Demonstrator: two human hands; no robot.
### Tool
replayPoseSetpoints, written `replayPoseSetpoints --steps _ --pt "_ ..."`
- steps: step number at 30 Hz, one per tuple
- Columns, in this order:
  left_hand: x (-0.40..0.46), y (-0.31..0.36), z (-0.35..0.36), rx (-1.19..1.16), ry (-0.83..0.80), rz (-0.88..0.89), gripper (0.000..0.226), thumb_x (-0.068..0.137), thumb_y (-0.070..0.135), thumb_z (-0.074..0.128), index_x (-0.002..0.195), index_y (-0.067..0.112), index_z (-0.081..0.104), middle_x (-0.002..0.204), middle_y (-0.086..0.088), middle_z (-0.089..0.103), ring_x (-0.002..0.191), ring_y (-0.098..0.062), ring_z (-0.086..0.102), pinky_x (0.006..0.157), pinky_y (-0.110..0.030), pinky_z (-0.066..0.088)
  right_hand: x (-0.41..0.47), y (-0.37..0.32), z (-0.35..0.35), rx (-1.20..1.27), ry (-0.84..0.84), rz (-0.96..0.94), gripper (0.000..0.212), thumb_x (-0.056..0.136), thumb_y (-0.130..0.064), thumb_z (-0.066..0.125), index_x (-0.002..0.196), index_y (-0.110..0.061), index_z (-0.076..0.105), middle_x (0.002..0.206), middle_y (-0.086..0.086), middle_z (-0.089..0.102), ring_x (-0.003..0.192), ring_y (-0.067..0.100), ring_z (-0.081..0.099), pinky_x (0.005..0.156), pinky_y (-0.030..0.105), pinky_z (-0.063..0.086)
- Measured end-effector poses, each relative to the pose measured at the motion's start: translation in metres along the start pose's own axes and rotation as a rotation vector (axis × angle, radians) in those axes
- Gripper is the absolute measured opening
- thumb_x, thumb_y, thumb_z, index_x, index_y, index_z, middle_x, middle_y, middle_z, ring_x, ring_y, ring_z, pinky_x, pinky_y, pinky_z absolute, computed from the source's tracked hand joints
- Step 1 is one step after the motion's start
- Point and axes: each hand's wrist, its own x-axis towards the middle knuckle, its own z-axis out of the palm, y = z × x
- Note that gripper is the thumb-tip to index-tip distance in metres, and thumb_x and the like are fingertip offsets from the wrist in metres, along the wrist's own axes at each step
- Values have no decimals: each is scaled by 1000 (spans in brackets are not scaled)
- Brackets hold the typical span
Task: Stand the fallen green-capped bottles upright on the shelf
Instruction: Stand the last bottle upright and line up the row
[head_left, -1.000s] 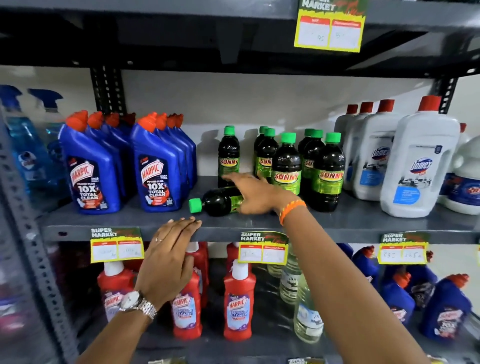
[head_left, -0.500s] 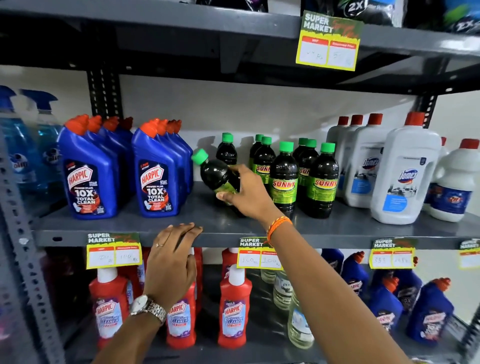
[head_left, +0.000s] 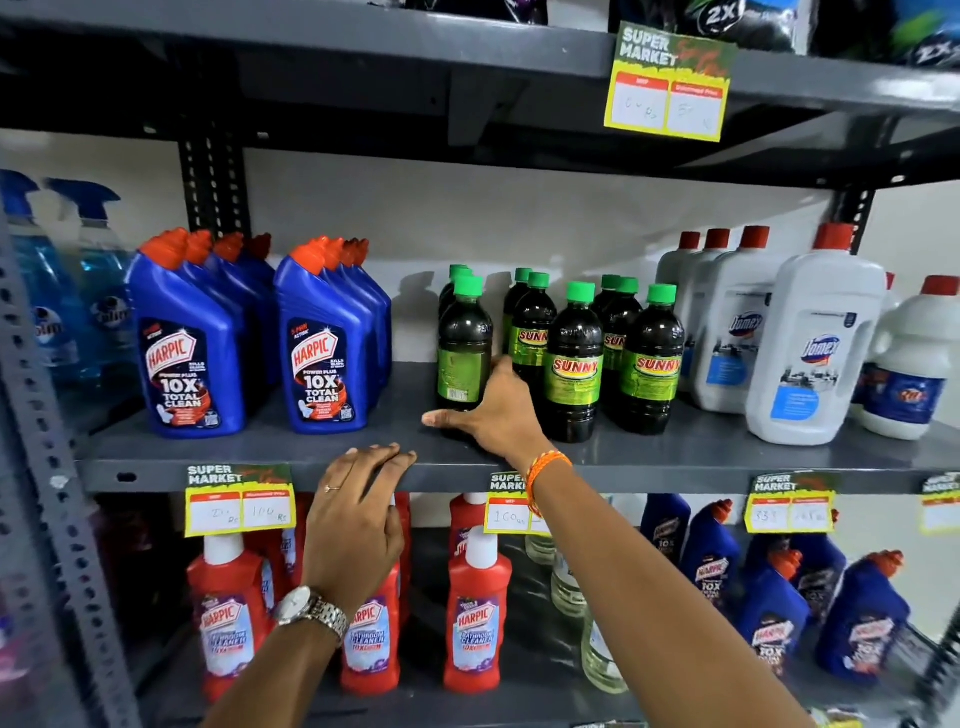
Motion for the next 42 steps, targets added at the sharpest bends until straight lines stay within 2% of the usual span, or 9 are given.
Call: replayPoseSetpoints --steps 5,10,15,22,26,32,37,40,42 --pt "-2 -2 0 -45 1 0 55 77 8 47 130 12 61 127 -8 65 120 -24 54 118 -32 25 11 7 -1 198 -153 108 78 61 -10 93 118 -10 39 105 0 65 108 19 64 99 36 53" --pt "1 0 0 -79 10 -5 55 75 5 47 128 11 63 125 -8 66 121 -21 53 120 -29 22 14 10 -1 210 -153 80 98 53 -28 98 128 -11 37 119 2 64 112 16 63 99 34 52" --pt "-1 -3 0 -96 -16 -8 58 74 3 51 130 12 62 129 -7 65 122 -23 55 120 -32 25 11 10 -5 352 -217 130 79 69 8 83 129 -10 34 107 0 62 100 11 62 90 25 50" --pt "-2 -2 1 -130 -15 -19 57 76 6 47 132 11 61 130 -6 65 124 -20 53 120 -33 26 10 13 -4 275 -219 85 61 70 -6 87 118 -15 50 115 5 68 105 12 65 101 33 52" --pt "-2 -3 1 -139 -11 -18 58 76 6 48 133 12 60 131 -6 64 126 -19 52 121 -32 24 8 11 -12 357 -330 60 42 77 10 76 95 -24 60 98 -2 70 90 3 65 79 15 53" --pt "-2 -2 -4 -138 -22 -17 57 78 10 47 133 11 60 132 -5 64 127 -18 51 120 -31 24 5 3 -14 378 -368 72 40 81 7 74 101 -25 58 102 -5 68 95 2 63 76 12 51" --pt "7 15 -18 -143 -29 -125 45 81 27 49 121 19 66 119 1 68 113 -18 58 104 -36 42 -7 -4 -26 291 -379 76 51 84 0 74 127 -14 49 118 -5 63 120 17 57 106 30 45" --pt "32 30 -33 -135 -38 -257 37 83 35 55 116 23 65 107 7 70 97 -18 63 85 -37 47 -33 -2 -51 195 -157 73 70 78 -7 81 139 -5 47 131 3 59 123 19 58 99 26 50" --pt "52 35 -37 -144 -128 -311 47 85 40 61 129 23 57 120 7 67 104 -18 64 85 -37 48 -53 10 -74 157 193 56 55 73 -16 87 122 -10 61 110 4 69 98 16 67 76 12 53"
